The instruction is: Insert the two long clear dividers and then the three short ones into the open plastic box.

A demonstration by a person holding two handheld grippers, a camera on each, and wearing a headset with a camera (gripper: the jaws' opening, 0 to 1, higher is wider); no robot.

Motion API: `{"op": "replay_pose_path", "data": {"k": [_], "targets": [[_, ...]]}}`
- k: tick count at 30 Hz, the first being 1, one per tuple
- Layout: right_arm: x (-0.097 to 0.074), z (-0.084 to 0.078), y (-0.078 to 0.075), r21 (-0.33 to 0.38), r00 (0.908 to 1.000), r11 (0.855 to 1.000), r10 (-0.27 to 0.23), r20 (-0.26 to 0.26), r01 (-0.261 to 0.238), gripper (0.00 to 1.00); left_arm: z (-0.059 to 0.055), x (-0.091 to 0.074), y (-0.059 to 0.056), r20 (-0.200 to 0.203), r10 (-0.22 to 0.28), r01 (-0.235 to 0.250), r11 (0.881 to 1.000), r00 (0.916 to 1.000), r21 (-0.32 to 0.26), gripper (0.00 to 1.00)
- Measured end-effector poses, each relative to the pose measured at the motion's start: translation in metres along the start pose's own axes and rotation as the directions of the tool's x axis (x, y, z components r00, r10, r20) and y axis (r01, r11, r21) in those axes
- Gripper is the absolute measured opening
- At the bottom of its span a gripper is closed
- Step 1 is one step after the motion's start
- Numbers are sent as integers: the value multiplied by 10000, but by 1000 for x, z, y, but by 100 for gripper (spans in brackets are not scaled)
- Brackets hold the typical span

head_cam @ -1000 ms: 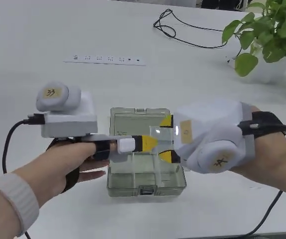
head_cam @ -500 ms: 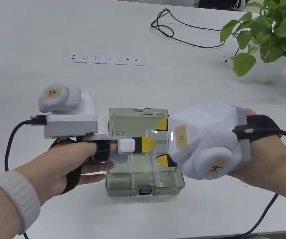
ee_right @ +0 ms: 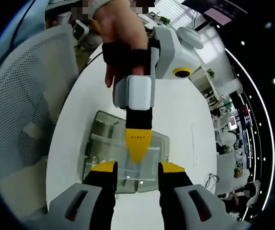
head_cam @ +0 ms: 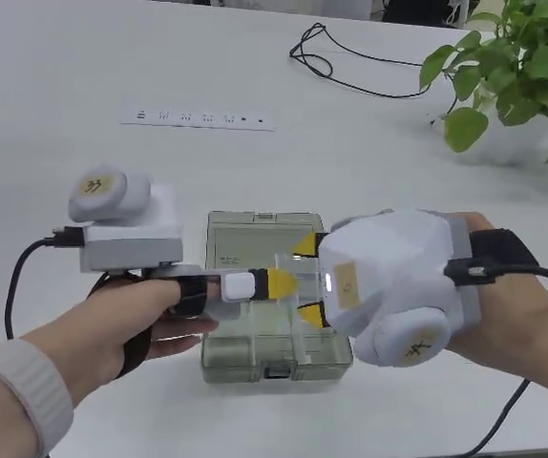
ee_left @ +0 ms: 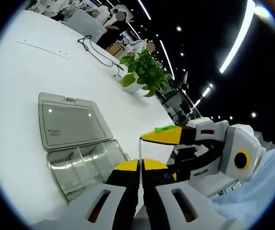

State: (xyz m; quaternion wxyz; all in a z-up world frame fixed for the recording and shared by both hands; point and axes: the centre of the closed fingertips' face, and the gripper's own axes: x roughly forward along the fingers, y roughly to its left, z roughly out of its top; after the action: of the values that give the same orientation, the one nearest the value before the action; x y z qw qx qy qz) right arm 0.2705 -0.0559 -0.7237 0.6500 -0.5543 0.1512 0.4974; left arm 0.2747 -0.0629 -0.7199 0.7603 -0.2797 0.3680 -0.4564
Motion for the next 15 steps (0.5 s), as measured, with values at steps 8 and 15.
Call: {"op": "replay_pose_path", "data": {"k": [8,15], "targets": [[-11,9,0,855,9938,9934,685,878,-760,42,3,-16,7,-180,303,-232,9506,9994,3095,0],[-21,15,-4,1714,9715,9676,1540,1802,-1852,41,-2,-25,-11,-480,-434,620,8547,9979,5154,0]]}}
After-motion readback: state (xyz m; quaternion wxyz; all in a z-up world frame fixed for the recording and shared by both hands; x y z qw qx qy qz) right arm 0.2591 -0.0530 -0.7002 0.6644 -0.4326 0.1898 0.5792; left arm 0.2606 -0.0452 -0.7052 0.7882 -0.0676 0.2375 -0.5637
